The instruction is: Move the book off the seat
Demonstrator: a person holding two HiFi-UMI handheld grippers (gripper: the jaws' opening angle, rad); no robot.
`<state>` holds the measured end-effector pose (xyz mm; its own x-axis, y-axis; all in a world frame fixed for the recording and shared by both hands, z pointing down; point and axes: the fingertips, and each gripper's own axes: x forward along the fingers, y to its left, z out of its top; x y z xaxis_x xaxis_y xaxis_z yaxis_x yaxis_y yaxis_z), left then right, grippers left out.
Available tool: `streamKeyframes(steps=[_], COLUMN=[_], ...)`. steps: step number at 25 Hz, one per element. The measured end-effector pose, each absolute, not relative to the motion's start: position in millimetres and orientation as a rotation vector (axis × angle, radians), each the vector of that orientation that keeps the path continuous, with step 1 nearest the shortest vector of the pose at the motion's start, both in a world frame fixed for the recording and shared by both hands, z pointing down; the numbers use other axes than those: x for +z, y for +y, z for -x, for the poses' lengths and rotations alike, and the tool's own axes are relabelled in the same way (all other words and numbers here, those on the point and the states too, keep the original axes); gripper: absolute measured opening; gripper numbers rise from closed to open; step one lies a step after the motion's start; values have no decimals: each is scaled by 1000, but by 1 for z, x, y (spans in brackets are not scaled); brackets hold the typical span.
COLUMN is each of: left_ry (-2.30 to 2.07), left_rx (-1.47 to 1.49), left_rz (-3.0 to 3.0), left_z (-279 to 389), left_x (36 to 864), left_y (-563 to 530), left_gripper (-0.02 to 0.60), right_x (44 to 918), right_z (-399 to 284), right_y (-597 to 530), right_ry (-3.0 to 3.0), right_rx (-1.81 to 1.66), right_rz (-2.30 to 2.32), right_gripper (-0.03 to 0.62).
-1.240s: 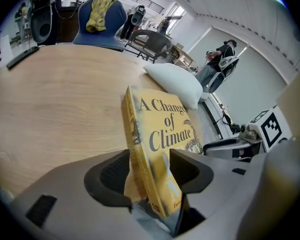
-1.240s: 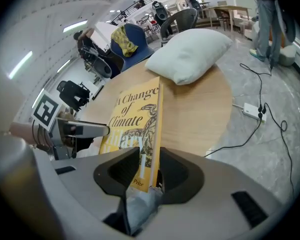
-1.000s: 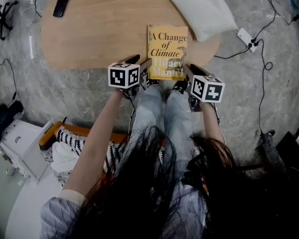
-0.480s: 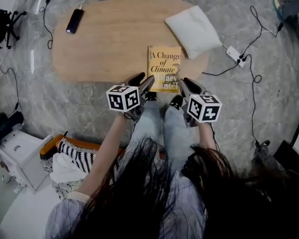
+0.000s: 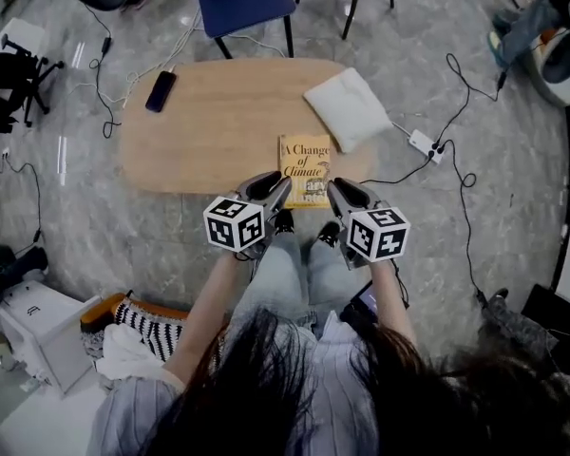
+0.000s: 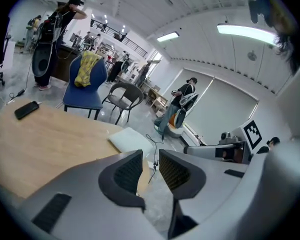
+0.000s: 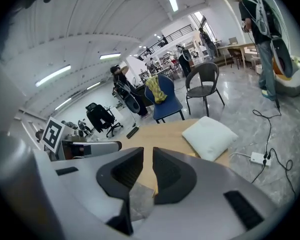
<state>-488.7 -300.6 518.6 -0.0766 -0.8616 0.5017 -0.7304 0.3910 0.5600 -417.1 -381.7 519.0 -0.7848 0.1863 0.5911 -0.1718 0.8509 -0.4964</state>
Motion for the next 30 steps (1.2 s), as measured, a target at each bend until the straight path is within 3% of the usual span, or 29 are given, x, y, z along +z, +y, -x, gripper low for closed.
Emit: streamKeyframes(steps=[13, 30], left_ry=[-1930, -1951], left_rx=[-145, -164], left_rz=[-1434, -1451], left_z=[473, 461], left_x=[439, 419], left_y=[-275, -277], left_gripper=[104, 98], right_x=[423, 397], right_z=[392, 378], right_y=[-402, -408], right_ry=[-2511, -2556], right_rx=[683, 684], right_rz=[-69, -95], right_gripper=[61, 51])
